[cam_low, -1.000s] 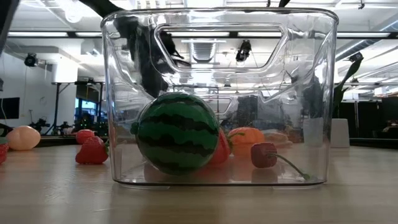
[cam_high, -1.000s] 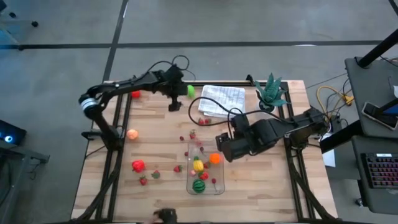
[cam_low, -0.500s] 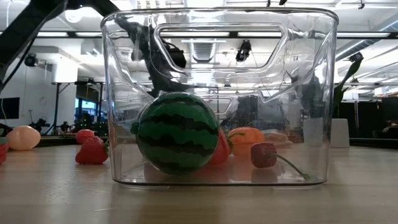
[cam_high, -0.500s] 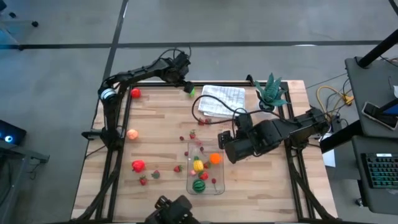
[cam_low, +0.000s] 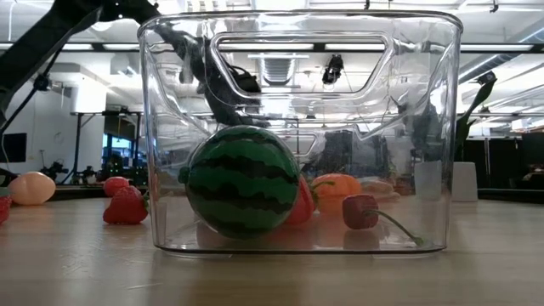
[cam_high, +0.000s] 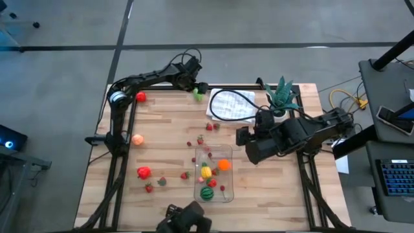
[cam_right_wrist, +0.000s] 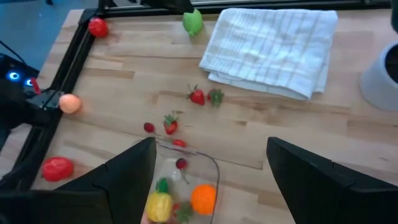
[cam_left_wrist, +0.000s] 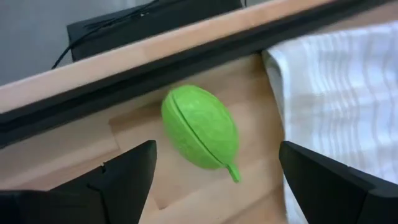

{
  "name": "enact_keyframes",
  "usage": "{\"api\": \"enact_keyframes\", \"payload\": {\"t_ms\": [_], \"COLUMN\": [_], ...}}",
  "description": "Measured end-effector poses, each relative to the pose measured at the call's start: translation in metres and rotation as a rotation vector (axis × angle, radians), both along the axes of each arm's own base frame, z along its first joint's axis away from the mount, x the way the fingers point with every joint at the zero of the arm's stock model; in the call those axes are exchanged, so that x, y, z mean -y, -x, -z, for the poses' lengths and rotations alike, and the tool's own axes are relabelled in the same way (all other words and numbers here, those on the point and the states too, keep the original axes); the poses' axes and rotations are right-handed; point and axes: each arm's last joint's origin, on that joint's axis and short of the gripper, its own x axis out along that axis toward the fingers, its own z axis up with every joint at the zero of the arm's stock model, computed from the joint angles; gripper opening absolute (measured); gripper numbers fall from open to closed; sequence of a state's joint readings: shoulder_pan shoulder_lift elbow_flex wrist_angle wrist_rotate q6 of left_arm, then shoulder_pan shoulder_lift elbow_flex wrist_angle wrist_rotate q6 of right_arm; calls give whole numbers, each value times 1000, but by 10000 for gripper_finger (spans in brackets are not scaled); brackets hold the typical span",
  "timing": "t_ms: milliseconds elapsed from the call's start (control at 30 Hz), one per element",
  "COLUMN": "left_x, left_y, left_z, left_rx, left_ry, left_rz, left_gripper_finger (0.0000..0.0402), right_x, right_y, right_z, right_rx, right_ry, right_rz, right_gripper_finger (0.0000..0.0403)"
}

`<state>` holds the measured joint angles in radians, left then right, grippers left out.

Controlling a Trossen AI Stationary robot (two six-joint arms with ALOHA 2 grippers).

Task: Pick and placing Produce into tupperware
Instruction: Put the green honeydew melon into the transparent bin

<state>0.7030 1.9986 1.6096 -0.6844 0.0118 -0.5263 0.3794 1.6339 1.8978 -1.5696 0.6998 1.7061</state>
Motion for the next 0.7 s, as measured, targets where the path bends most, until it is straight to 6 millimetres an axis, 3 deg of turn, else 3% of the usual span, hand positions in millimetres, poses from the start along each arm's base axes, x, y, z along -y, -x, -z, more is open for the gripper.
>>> {"api": "enact_keyframes", "payload": {"t_ms": [367, 567, 700], "left_x": [-8, -9, -12], "left_y": [-9, -9, -9], "left_z": [35, 37, 35], "left_rx": [-46, -54, -48], "left_ry": [100, 82, 57], "left_rz": [-59, -92, -107], "left_gripper_finger": [325, 319, 291], "right_x": [5, 5, 5], "right_y": [11, 13, 14], "right_z": [8, 7, 7], "right_rx": [-20, -17, -21], "right_ry": [2, 3, 6], "right_rz": [22, 16, 10], "right_gripper_finger": [297, 297, 297]}}
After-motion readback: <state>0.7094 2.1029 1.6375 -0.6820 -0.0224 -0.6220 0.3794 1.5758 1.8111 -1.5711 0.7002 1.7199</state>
